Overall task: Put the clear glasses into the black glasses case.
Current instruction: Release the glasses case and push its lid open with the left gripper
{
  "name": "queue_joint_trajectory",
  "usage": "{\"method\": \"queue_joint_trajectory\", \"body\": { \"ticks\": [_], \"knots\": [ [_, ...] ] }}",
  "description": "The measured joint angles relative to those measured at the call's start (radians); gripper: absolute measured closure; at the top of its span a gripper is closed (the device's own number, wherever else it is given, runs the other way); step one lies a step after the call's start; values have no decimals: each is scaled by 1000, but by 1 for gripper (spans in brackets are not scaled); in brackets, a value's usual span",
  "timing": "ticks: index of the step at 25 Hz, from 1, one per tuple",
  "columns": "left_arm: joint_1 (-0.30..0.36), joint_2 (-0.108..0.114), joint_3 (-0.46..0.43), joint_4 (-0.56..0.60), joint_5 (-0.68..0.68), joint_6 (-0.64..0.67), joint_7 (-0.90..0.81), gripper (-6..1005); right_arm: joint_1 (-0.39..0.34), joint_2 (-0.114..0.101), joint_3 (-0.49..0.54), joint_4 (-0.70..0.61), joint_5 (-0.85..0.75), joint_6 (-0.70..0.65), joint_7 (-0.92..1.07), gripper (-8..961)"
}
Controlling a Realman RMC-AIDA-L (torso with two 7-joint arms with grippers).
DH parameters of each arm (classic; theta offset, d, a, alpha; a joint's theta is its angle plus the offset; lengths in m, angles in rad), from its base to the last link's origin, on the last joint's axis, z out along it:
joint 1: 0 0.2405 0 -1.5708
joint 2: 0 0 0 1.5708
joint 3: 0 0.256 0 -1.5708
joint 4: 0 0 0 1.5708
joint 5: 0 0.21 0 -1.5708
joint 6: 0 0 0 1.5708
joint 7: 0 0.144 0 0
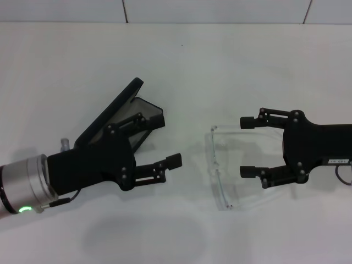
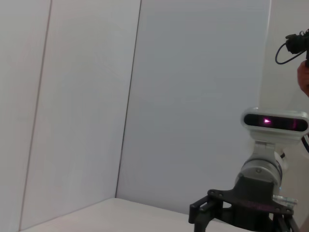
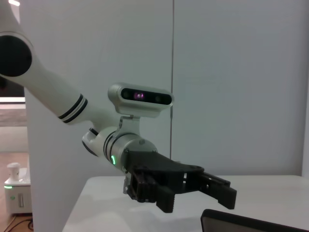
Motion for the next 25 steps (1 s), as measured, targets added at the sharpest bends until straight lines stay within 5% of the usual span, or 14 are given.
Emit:
{"method": "queue_joint_trajectory", "body": {
  "ticks": [16,22,25],
  "knots": [
    [-7,8,-49,43,-15,-4,-76,129,11,0,-10,0,-14,27,-37,68],
    [-3,64,-124,302,69,-70,-458,131,1,1,-10,0,-14,29,-36,69],
    [4,70,-134,441,199,-132,-645,132,-8,3,-11,1,-14,29,-35,69]
  ]
}}
